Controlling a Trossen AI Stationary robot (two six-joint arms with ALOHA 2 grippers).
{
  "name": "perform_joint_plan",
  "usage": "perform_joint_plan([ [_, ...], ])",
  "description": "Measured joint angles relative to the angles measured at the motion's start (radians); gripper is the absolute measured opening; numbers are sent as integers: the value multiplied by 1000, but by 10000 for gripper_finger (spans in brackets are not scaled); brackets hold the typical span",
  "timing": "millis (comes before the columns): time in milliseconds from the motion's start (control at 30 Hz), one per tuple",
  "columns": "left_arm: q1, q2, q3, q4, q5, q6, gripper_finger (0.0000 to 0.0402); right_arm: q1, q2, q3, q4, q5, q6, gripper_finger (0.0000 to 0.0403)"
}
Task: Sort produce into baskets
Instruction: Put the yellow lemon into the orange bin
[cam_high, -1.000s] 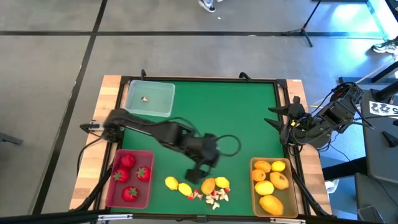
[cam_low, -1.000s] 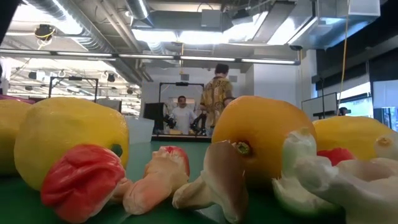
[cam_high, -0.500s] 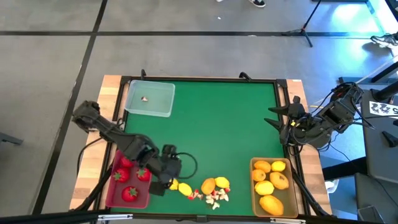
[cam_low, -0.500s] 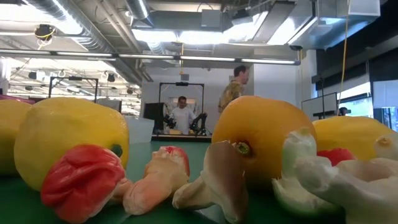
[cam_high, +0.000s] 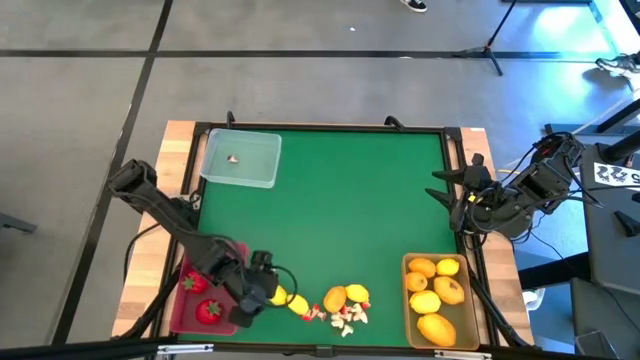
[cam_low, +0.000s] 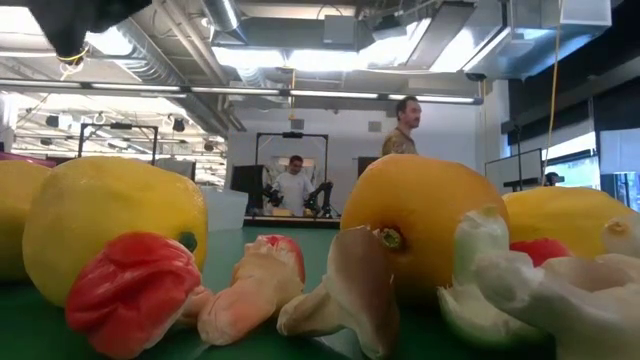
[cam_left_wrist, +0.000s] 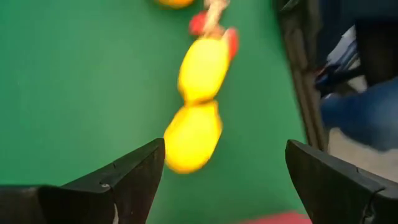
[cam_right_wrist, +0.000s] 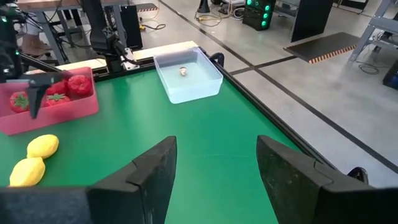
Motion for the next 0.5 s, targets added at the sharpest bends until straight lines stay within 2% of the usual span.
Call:
perform_joint_plan([
  [133, 27, 10, -47, 77, 0, 52, 326, 0, 0, 0, 5, 0, 0, 221],
  [267, 41, 44, -91, 155, 43, 80, 326, 0, 0, 0, 5, 0, 0, 221],
  [500, 53, 82, -92, 158, 47, 116, 326, 0, 0, 0, 5, -1, 0, 221],
])
